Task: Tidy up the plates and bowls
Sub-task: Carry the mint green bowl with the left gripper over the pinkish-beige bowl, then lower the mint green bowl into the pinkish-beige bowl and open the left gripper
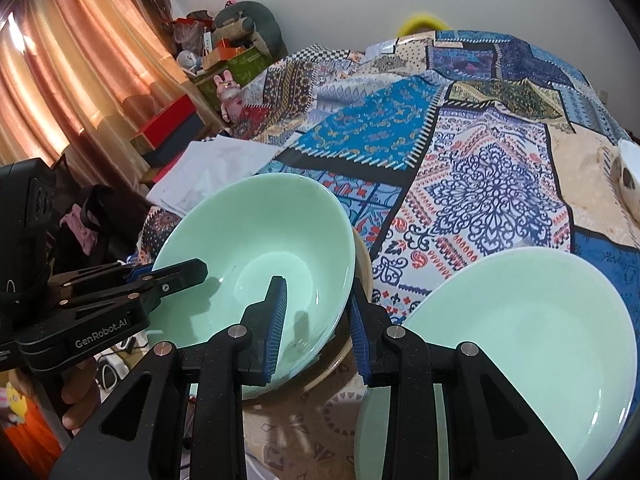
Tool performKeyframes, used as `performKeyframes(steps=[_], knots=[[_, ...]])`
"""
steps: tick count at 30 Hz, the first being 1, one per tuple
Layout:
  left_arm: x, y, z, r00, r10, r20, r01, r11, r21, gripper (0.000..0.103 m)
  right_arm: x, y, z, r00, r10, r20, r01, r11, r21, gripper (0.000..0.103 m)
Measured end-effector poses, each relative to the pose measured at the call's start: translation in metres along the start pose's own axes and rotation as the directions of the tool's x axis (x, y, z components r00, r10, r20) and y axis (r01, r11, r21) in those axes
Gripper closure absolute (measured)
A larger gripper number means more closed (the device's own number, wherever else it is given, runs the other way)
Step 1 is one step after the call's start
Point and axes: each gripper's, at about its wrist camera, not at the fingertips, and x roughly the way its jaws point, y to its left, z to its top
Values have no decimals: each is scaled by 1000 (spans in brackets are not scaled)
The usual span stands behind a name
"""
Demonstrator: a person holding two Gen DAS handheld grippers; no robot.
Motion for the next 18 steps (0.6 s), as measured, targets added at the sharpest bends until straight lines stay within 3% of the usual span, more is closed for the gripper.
performKeyframes(steps=[7,18], knots=[[7,4,-3,1000,-14,-13,14,1000,-4,86,0,1,-1,1000,-6,2,6,1000,-7,77],[12,-5,-5,999,50,12,-51,997,65,86,-10,-1,0,999,-35,35,35,999,-15,77]])
